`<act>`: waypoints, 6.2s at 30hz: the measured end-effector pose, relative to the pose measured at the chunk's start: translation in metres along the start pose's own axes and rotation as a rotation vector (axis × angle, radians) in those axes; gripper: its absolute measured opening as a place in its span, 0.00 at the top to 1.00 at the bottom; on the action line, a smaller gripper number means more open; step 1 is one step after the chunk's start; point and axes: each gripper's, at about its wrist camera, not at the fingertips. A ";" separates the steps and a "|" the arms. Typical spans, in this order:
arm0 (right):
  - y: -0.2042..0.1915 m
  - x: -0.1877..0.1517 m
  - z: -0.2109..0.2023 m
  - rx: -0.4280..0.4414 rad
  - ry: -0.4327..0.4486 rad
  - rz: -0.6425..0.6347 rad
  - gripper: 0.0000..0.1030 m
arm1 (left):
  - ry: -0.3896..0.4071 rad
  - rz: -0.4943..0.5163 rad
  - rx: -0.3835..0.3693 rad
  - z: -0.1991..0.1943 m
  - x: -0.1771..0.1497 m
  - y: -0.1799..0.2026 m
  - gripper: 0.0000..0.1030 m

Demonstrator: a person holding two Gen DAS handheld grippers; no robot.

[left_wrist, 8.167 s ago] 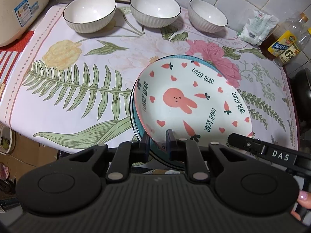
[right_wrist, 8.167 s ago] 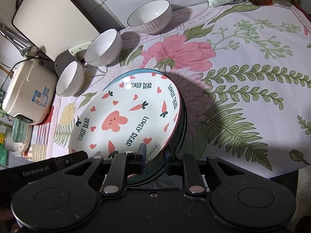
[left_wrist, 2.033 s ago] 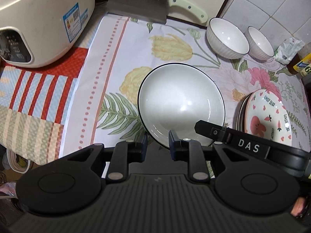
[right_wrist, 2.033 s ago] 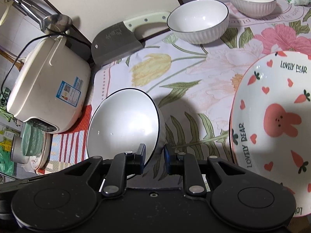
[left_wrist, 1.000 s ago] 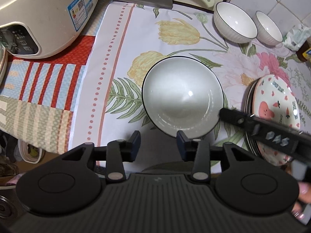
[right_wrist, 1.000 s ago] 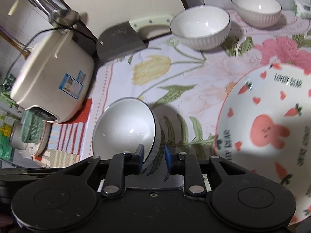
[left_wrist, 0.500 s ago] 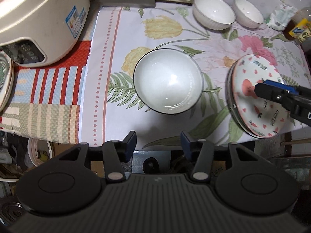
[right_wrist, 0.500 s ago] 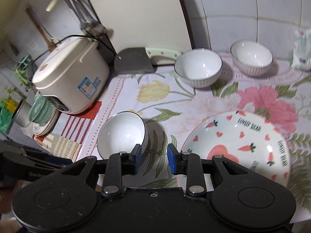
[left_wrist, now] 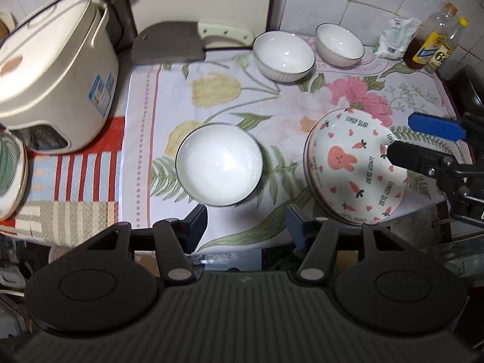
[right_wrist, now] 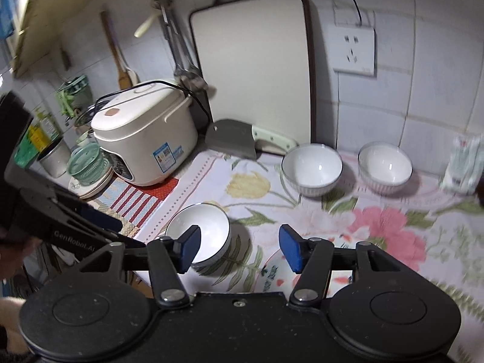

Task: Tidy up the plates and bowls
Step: 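Move both grippers to another white bowl near the cutting board, then close both grippers on that bowl's rim and lift it, then carry the held bowl with both grippers over the first white bowl, then lower the bowl into the first white bowl and open both grippers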

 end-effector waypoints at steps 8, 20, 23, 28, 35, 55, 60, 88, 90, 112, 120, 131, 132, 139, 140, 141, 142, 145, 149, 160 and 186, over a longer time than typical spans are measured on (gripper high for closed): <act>0.027 0.024 -0.009 0.018 0.028 -0.073 0.33 | 0.038 -0.016 0.038 -0.005 0.034 0.026 0.39; 0.084 0.072 0.009 0.068 0.051 -0.166 0.33 | 0.086 -0.171 0.142 0.020 0.081 0.046 0.35; 0.100 0.082 0.020 0.101 0.062 -0.145 0.33 | 0.105 -0.196 0.159 0.029 0.090 0.048 0.33; 0.123 0.093 0.050 0.109 0.060 -0.131 0.33 | 0.140 -0.244 0.180 0.048 0.105 0.050 0.33; 0.138 0.092 0.101 0.080 0.037 -0.176 0.33 | 0.187 -0.335 0.200 0.074 0.122 0.041 0.33; 0.148 0.088 0.200 0.061 -0.011 -0.180 0.33 | 0.206 -0.507 0.191 0.170 0.148 0.004 0.35; 0.149 0.089 0.219 0.043 -0.054 -0.144 0.39 | 0.191 -0.537 0.161 0.186 0.150 -0.002 0.40; 0.155 0.082 0.209 -0.019 -0.199 0.193 0.78 | 0.165 -0.567 0.078 0.174 0.124 0.014 0.88; 0.151 0.080 0.201 -0.026 -0.210 0.212 0.78 | 0.169 -0.544 0.094 0.164 0.122 0.022 0.88; 0.090 0.056 0.098 -0.012 -0.196 0.192 0.78 | 0.194 -0.415 0.101 0.052 0.068 0.046 0.88; 0.056 0.039 0.072 -0.009 -0.161 0.192 0.78 | 0.166 -0.414 0.089 0.027 0.039 0.036 0.88; 0.010 0.015 0.072 -0.003 -0.179 0.177 0.78 | 0.120 -0.393 0.100 0.011 0.004 0.010 0.88; 0.006 0.013 0.073 -0.002 -0.182 0.182 0.78 | 0.116 -0.389 0.101 0.011 0.001 0.008 0.88; -0.012 -0.002 0.086 -0.017 -0.171 0.244 0.78 | 0.105 -0.347 0.121 0.017 -0.011 -0.007 0.88; -0.014 -0.005 0.088 -0.022 -0.167 0.244 0.78 | 0.103 -0.340 0.122 0.019 -0.013 -0.009 0.88; -0.016 -0.006 0.091 -0.027 -0.168 0.249 0.78 | 0.099 -0.337 0.120 0.021 -0.014 -0.012 0.88; -0.018 -0.008 0.094 -0.030 -0.170 0.256 0.78 | 0.096 -0.332 0.116 0.023 -0.015 -0.015 0.88; -0.022 -0.012 0.103 -0.040 -0.168 0.278 0.78 | 0.098 -0.308 0.112 0.031 -0.016 -0.023 0.88; -0.027 -0.015 0.121 -0.062 -0.172 0.298 0.78 | 0.084 -0.288 0.103 0.045 -0.017 -0.038 0.88; -0.032 -0.033 0.153 -0.142 -0.166 0.354 0.78 | 0.076 -0.245 0.004 0.077 -0.026 -0.067 0.88; -0.045 -0.028 0.165 -0.191 -0.084 0.247 0.77 | 0.002 -0.211 -0.041 0.089 -0.015 -0.086 0.83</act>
Point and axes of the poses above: each gripper's, at about its wrist camera, not at the fingertips, and z roughly the way its jaws point, y to its right, x to its top, and after that the axes turned 13 degrees about z, right-handed
